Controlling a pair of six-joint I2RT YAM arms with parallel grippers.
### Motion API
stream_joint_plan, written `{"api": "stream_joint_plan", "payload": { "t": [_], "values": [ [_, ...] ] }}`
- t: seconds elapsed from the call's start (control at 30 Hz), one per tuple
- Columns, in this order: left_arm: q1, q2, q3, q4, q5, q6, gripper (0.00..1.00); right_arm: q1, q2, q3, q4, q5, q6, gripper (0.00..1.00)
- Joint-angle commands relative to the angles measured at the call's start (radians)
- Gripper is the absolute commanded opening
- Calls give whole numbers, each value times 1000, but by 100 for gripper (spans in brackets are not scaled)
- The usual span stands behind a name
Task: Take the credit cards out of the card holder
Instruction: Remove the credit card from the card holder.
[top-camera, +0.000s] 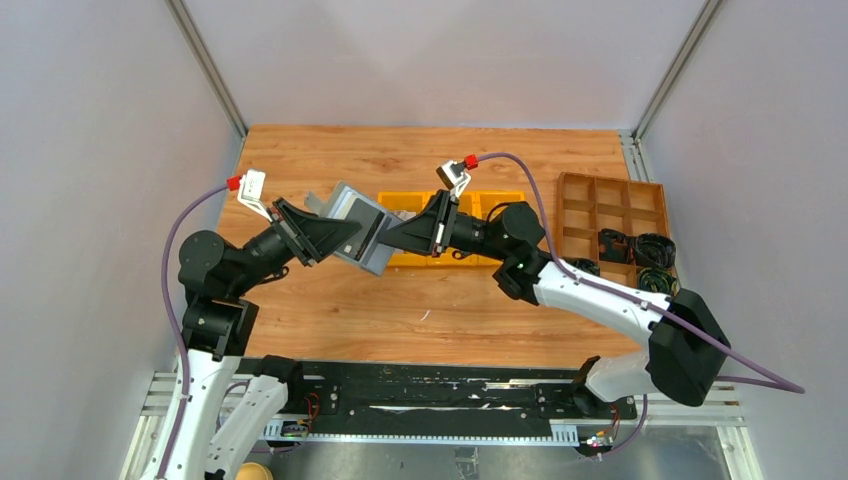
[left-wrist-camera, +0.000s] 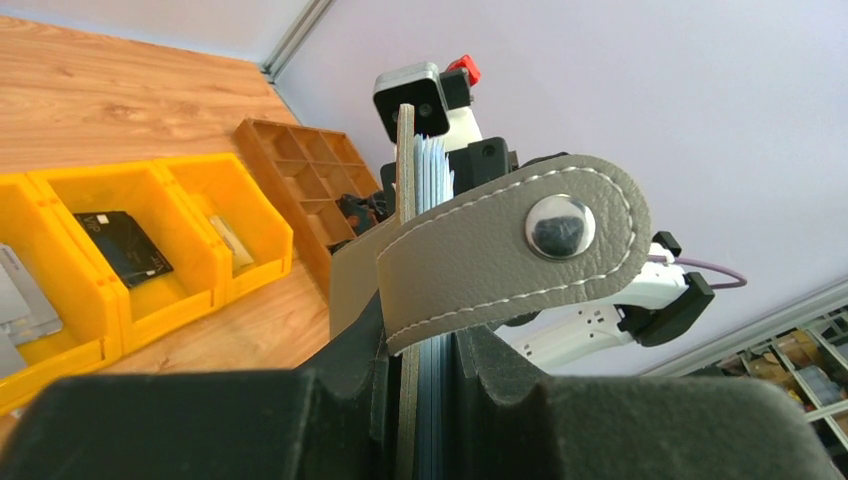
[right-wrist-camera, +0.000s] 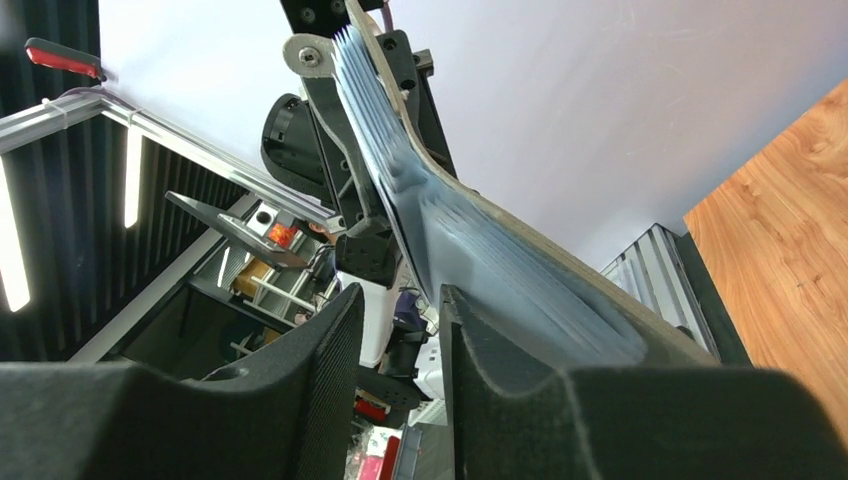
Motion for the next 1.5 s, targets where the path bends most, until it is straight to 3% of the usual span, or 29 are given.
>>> {"api": "stream_joint_plan", "payload": {
  "t": [0.0, 0.23, 0.3, 0.43, 0.63, 0.73, 0.93, 1.3, 1.33, 1.37, 1.47],
  "values": [
    [3, -15, 27, 49, 38, -11, 21, 11, 29, 68, -73, 7, -34, 39],
    [2, -30, 11, 50, 78, -12, 24, 13, 112, 115, 25, 3, 25, 41],
    [2, -30, 6, 50, 86, -14, 26, 15, 122, 127, 33, 2, 31, 36],
    [2, -30, 0, 59, 93, -27, 31, 17, 132, 131, 33, 5, 39, 15],
    [2, -30, 0, 65, 94, -55, 40, 17, 123, 88, 70, 16, 55, 0],
    [2, -26, 6, 97, 85, -79, 42, 17, 108, 56, 85, 23, 54, 0],
    [4, -23, 22, 87, 46, -87, 35, 17, 73, -19, 108, 38, 55, 0],
    [23, -17, 35, 45, 4, -80, 7, 17, 36, -55, 138, 44, 51, 0],
    [23, -17, 37, 39, 1, -79, 4, 17, 36, -53, 141, 44, 51, 3],
    [24, -17, 38, 37, -3, -78, 0, 18, 36, -49, 142, 44, 55, 15],
    [26, -14, 39, 27, -9, -82, 0, 24, 49, -30, 177, 51, 66, 36]
  ]
}}
